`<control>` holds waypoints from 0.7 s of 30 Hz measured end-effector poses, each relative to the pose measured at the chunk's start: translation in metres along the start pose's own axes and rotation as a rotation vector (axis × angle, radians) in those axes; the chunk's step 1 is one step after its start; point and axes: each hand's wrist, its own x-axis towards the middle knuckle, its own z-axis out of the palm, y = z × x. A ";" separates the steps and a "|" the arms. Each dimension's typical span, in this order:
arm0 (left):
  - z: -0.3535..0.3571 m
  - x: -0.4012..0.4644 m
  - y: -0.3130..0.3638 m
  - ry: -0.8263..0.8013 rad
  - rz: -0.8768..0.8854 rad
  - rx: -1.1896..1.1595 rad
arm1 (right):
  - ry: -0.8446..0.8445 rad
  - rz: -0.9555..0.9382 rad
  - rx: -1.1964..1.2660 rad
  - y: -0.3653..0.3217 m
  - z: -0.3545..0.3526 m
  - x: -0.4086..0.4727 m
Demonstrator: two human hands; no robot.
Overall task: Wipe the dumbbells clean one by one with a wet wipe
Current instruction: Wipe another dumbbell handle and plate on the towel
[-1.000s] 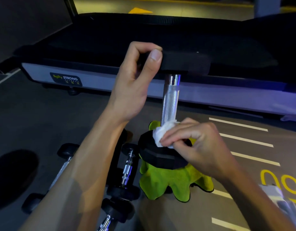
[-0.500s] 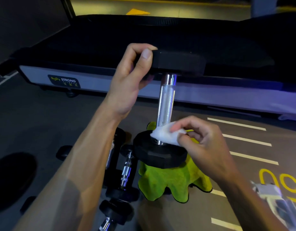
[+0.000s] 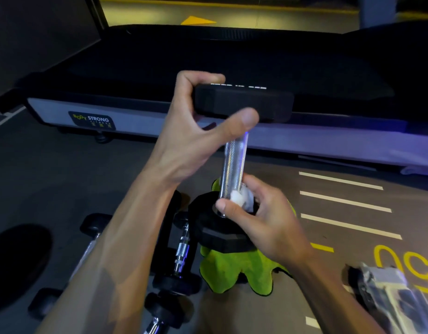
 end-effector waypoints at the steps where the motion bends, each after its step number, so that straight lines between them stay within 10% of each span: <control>1: 0.003 -0.001 0.002 0.014 -0.013 0.045 | 0.005 0.012 -0.012 0.001 0.002 0.000; 11: 0.027 -0.007 0.015 0.088 0.104 -0.003 | 0.082 0.055 0.223 0.011 0.000 -0.007; 21: 0.026 -0.008 0.003 -0.105 0.089 -0.304 | 0.238 0.112 -0.150 -0.012 -0.018 -0.032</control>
